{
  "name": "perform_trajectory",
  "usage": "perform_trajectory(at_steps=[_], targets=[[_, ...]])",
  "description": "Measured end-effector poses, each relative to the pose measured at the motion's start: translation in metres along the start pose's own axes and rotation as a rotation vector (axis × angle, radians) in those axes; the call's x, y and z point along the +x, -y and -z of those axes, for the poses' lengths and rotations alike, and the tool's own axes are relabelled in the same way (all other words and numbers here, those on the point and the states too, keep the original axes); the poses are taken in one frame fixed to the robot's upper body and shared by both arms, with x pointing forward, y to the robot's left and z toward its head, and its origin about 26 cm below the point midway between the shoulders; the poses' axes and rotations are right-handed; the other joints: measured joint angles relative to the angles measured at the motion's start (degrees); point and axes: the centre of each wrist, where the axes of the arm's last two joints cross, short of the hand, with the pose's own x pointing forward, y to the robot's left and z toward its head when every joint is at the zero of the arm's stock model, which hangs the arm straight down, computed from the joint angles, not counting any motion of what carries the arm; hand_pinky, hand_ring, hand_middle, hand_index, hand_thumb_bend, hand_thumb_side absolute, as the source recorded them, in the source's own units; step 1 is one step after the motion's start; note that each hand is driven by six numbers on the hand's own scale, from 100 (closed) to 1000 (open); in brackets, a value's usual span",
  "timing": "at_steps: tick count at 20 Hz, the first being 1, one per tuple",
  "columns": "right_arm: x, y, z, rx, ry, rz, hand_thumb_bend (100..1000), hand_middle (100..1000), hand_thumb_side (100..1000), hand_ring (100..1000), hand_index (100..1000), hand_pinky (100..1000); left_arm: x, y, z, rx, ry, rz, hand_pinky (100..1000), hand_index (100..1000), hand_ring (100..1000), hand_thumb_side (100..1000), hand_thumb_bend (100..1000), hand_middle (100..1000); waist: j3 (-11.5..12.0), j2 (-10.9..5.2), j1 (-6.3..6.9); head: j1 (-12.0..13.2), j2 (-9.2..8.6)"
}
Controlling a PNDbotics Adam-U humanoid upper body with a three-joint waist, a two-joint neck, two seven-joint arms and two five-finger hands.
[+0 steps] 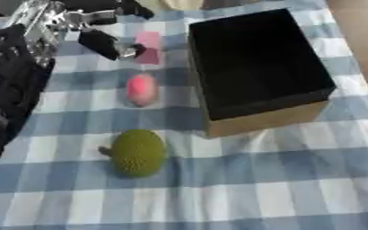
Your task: Pick up objects on the table and place them in the box.
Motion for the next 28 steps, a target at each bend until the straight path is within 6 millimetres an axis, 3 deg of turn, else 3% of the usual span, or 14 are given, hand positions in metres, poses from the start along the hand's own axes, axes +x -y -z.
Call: perform_trajectory(at_steps=[6, 12, 28], targets=[[0.0, 0.0, 0.0, 0.001, -0.002, 0.004, 100, 351, 470, 1000, 921, 940, 0.0, 0.002, 0.001, -0.038, -0.024, 0.028, 968, 983, 948, 641, 363, 853, -0.32, 0.0, 0.0, 0.69, 0.05], [0.0, -0.003, 0.002, 0.007, -0.001, 0.014, 100, 340, 470, 1000, 921, 941, 0.001, 0.002, 0.002, -0.029, -0.065, 0.049, 979, 987, 961, 533, 398, 865, -0.63, 0.06, 0.0, 1.25, 0.04], [0.0, -0.01, 0.005, 0.015, 0.001, 0.037, 100, 337, 470, 1000, 923, 943, 0.0, -0.006, 0.001, 0.08, -0.122, 0.062, 978, 995, 968, 422, 307, 878, -2.74, 0.92, 0.49, 2.95, -0.52]])
